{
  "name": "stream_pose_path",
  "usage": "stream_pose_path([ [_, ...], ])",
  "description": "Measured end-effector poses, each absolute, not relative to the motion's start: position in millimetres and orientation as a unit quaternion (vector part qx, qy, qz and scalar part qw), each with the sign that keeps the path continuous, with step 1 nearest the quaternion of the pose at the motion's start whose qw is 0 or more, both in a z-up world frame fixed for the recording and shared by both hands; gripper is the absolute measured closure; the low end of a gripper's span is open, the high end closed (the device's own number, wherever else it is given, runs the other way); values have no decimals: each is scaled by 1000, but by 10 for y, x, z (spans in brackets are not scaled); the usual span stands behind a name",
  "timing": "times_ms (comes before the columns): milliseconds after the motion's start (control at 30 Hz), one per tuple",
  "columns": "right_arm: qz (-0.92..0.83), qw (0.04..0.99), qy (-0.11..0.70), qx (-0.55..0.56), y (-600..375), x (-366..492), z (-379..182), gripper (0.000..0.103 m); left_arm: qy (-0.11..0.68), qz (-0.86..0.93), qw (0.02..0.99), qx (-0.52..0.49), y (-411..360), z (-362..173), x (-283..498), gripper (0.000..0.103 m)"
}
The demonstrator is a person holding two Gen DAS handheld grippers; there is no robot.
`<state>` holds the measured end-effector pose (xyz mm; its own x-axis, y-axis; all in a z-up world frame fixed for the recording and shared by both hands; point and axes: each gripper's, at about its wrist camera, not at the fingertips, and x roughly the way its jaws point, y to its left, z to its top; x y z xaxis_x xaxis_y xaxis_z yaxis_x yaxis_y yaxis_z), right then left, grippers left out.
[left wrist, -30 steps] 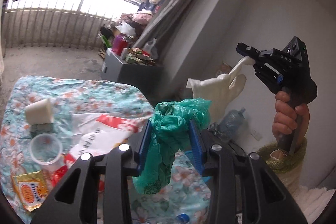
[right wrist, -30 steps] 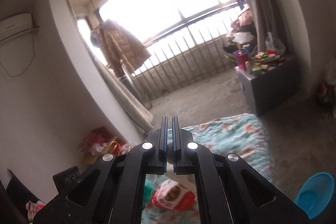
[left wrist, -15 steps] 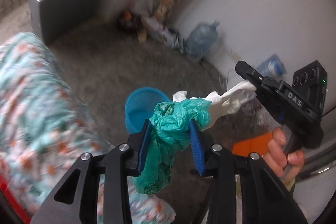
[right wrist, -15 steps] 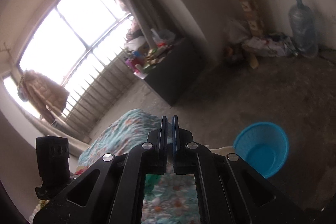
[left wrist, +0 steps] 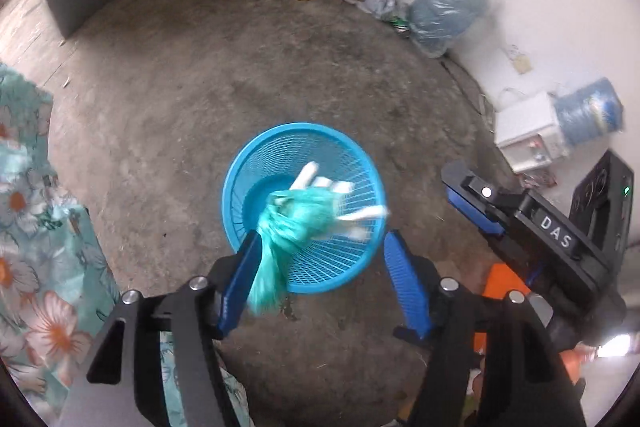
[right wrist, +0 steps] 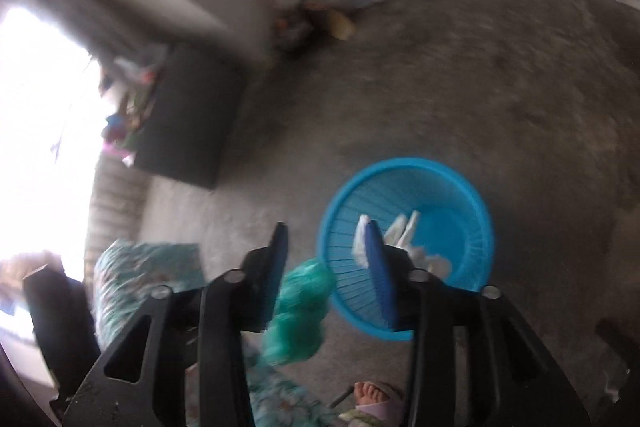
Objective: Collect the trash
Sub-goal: 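Open both tools over the blue wastebasket to drop bag and glove, then move both tools back to the trash on the quilt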
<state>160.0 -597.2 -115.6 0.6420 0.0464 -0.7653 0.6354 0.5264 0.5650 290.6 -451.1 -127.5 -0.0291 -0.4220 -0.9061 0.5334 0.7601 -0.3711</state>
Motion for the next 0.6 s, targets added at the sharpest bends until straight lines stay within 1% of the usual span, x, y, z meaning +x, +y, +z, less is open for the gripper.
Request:
stream_pose_path([
  [67,-193,782,380,455,-5994,1541,-1203,61,635,-340,693,32,-4507,-1326,2948,41],
  [133,-194,786,376,450,-5971,1490,-1167,55,631,-342,696,31,-4462,-1274,2949,41],
  [233,-204,804,373,416,-5830,1420,-963,46,611,-355,707,30,-4380,-1097,2938,41],
  [267,-209,810,370,403,-5752,1405,-867,44,602,-365,710,27,-4324,-974,2905,41],
  [333,-216,827,359,375,-5577,1368,-660,34,584,-385,715,25,-4194,-718,2825,41],
  [367,-217,836,352,360,-5470,1351,-580,31,569,-396,720,25,-4095,-563,2773,40],
  [400,-219,847,343,342,-5326,1316,-421,24,557,-403,726,28,-4006,-434,2725,38],
  [500,-221,879,313,284,-4919,1256,-46,9,516,-417,747,41,-3650,-10,2541,36],
  [533,-219,889,304,264,-4766,1230,77,8,506,-417,754,46,-3514,109,2487,35],
  [600,-212,905,290,228,-4499,1211,279,8,489,-411,768,50,-3196,336,2391,34],
])
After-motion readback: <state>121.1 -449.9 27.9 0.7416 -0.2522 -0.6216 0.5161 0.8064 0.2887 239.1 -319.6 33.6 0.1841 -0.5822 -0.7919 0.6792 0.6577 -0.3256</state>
